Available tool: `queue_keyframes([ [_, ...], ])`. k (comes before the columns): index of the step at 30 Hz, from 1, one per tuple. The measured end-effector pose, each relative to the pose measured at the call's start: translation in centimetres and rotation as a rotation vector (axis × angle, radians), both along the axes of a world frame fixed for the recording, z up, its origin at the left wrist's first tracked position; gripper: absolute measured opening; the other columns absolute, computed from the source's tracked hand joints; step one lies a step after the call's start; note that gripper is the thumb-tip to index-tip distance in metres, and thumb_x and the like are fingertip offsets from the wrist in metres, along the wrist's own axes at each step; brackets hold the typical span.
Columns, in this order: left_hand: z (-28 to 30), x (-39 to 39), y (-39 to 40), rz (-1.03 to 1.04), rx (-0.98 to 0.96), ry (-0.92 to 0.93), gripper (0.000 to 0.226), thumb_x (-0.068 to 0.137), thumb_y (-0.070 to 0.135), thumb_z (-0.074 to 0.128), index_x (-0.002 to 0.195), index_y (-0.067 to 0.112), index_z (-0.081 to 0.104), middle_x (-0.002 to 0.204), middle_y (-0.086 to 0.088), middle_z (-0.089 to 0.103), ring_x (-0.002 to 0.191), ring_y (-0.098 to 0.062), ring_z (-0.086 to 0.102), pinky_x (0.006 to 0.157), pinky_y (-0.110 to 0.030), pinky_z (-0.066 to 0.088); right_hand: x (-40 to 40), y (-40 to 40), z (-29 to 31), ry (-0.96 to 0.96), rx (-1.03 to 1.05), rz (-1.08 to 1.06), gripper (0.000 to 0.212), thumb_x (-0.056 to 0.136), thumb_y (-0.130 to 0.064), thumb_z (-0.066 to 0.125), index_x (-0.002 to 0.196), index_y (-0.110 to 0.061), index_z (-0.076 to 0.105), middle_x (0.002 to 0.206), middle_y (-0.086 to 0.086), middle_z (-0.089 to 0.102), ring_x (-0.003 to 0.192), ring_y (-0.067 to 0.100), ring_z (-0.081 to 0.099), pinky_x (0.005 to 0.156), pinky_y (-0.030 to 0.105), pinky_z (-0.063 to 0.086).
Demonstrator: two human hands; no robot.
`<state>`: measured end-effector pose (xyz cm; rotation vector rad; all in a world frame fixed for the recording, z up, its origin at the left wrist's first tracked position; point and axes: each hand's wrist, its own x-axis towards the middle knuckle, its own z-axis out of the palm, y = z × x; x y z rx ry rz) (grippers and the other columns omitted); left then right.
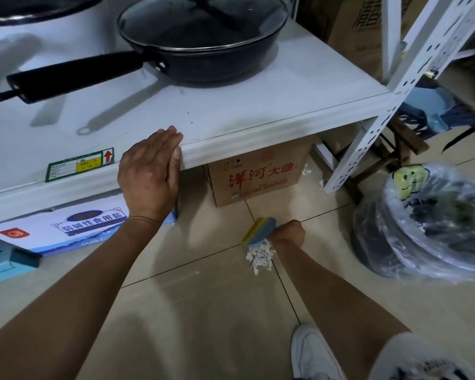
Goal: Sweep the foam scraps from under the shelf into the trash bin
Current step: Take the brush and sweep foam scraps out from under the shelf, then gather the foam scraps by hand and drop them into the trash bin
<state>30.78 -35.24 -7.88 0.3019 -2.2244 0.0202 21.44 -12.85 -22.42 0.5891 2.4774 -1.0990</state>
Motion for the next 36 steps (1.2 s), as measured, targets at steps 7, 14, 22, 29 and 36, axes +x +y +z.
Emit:
queue_keyframes([
  [7, 0.8, 0.5, 0.4, -0.036, 0.064, -0.054, 0.034, 0.104, 0.027, 0.04, 0.123, 0.016, 0.065, 0.131, -0.003, 0.065, 0.123, -0.02, 0.061, 0.102, -0.04, 0.049, -0.8, 2.4, 2.2, -0.045, -0.092, 0.047, 0.031, 0.083, -0.017, 0.069, 0.108, 0.0, 0.065, 0.112, 0.013, 0.07, 0.104, 0.026, 0.068, 0.072, 0.026, 0.055],
  [14, 1.3, 0.6, 1.2, -0.038, 0.109, -0.061, 0.033, 0.103, 0.026, 0.041, 0.124, 0.015, 0.065, 0.132, -0.005, 0.064, 0.124, -0.021, 0.06, 0.105, -0.038, 0.046, -3.3, 3.4, 5.3, 0.141, 0.082, 0.166, 0.013, 0.08, -0.011, 0.069, 0.09, -0.004, 0.072, 0.093, 0.013, 0.075, 0.086, 0.025, 0.071, 0.06, 0.021, 0.043],
  [22, 2.3, 0.9, 1.7, -0.067, 0.218, -0.137, 0.036, 0.103, 0.027, 0.038, 0.126, 0.014, 0.063, 0.134, -0.007, 0.062, 0.127, -0.023, 0.057, 0.107, -0.04, 0.045, -4.1, 5.3, 7.3, 0.274, 0.119, 0.222, 0.015, 0.086, -0.002, 0.061, 0.1, 0.002, 0.063, 0.101, 0.02, 0.07, 0.094, 0.034, 0.067, 0.076, 0.035, 0.054],
  [29, 3.5, 0.3, 11.5, -0.29, 0.412, -0.26, 0.036, 0.097, 0.016, 0.051, 0.132, 0.019, 0.057, 0.137, -0.004, 0.059, 0.124, -0.02, 0.055, 0.105, -0.038, 0.045, -4.7, 5.2, 9.6, 0.347, 0.124, 0.323, 0.018, 0.092, -0.008, 0.047, 0.098, 0.001, 0.062, 0.096, 0.019, 0.068, 0.089, 0.033, 0.067, 0.072, 0.037, 0.055],
  [36, -3.0, -8.3, 19.8, -0.345, 0.802, -0.681, 0.067, 0.082, 0.005, 0.07, 0.141, 0.022, 0.043, 0.141, -0.005, 0.046, 0.104, -0.023, 0.061, 0.088, -0.036, 0.054, -5.6, 5.1, 11.6, 0.423, 0.181, 0.383, 0.015, 0.09, -0.017, 0.055, 0.096, -0.01, 0.068, 0.094, 0.01, 0.071, 0.086, 0.026, 0.068, 0.073, 0.033, 0.054],
])
